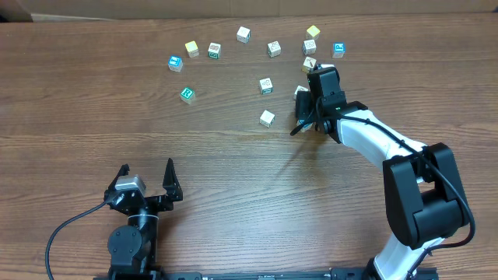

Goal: Form a horizontal line
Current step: 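Close the right gripper on the white Y block and lift it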

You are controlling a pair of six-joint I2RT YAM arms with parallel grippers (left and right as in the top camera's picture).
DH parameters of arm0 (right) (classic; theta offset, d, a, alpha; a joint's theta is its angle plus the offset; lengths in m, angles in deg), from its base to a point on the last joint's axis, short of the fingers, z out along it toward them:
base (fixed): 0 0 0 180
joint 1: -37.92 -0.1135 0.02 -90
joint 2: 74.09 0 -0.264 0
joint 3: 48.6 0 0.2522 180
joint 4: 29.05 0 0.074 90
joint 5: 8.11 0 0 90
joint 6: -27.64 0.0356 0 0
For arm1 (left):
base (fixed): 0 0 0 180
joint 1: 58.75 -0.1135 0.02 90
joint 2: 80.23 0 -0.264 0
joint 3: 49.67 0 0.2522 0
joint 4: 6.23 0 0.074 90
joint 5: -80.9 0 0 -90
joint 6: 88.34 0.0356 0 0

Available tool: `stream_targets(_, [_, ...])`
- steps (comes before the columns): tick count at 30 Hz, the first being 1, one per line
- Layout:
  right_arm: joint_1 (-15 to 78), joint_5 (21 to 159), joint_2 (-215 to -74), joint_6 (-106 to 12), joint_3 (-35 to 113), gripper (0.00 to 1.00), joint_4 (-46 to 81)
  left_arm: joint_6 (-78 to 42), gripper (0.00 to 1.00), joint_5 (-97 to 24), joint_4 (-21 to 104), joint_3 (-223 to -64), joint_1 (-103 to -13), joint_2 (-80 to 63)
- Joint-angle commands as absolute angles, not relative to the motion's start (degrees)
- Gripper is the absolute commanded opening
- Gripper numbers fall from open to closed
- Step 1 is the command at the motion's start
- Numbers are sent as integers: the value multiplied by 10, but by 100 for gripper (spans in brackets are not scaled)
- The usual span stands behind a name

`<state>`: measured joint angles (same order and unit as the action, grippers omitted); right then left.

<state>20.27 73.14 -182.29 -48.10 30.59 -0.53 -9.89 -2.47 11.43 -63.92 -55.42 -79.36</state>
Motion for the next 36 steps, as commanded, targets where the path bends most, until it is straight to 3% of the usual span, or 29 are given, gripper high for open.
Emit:
stream_targets(1, [204,740,-1808,-443,314,94,7,-86,100,-29,114,-637,-558,-800])
stream_targets(4, [204,739,-1810,-415,301,93,2,-86,100,-29,114,-637,-558,-800])
stream_targets(9, [204,729,-1827,-411,291,79,-16,-86,100,-29,114,-637,-558,-800])
stream_targets(14, [204,729,-1859,-411,291,78,-28,-86,100,-29,114,-637,-558,-800])
stream_targets(17, [204,729,-1862,-410,291,65,-35,-86,100,-29,114,-637,-558,-800])
stream_targets(22, [205,727,-1862,-409,291,64,-34,-86,100,-29,114,-637,-558,-800])
stream_targets(27, [208,722,-1862,-423,291,56,-34,-86,100,-29,114,-637,-558,-800])
stream_targets(31, [208,718,-1862,-433,291,39,-37,-86,100,-29,114,-637,-558,-800])
stream_targets(36, [208,687,-1862,-433,291,39,-44,-86,100,-29,114,-637,-558,-800])
